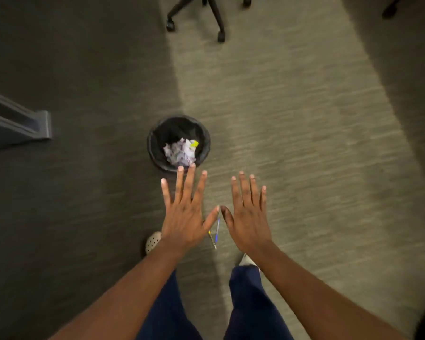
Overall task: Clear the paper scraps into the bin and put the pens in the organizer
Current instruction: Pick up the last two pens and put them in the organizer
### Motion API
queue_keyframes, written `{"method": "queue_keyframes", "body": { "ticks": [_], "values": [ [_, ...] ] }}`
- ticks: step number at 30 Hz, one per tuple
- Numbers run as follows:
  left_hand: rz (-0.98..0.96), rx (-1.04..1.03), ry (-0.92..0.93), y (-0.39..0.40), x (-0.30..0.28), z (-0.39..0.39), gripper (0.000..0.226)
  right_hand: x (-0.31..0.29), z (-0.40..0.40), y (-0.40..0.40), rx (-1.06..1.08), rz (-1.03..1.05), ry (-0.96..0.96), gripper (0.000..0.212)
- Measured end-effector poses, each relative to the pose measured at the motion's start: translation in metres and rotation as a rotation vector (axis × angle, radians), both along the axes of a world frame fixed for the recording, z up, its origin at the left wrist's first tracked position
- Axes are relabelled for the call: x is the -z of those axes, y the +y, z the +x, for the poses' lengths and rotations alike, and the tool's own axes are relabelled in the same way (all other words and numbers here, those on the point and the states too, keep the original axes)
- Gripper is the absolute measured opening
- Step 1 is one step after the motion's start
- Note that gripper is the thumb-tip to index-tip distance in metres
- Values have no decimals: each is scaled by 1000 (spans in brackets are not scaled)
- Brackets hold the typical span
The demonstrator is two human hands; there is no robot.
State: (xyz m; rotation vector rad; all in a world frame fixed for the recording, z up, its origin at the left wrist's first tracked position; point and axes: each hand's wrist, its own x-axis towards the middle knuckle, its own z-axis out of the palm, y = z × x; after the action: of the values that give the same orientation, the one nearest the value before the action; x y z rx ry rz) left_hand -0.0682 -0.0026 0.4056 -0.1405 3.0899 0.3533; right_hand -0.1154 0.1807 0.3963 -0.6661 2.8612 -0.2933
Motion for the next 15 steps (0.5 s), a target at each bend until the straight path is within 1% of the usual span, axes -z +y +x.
{"method": "queue_keyframes", "body": {
  "ticks": [3,9,12,15],
  "values": [
    [19,13,-108,7,65,14,89,66,19,8,-16,38,-69,80],
    [-3,54,-274,3,224,35,90,224,54,13,-7,76,-194,73],
    [-12,95,-359,4,306,53,90,307,75,25,-39,140,-287,72],
    [-30,111,-425,8,376,71,90,381,93,40,-84,204,-382,71]
  ]
}}
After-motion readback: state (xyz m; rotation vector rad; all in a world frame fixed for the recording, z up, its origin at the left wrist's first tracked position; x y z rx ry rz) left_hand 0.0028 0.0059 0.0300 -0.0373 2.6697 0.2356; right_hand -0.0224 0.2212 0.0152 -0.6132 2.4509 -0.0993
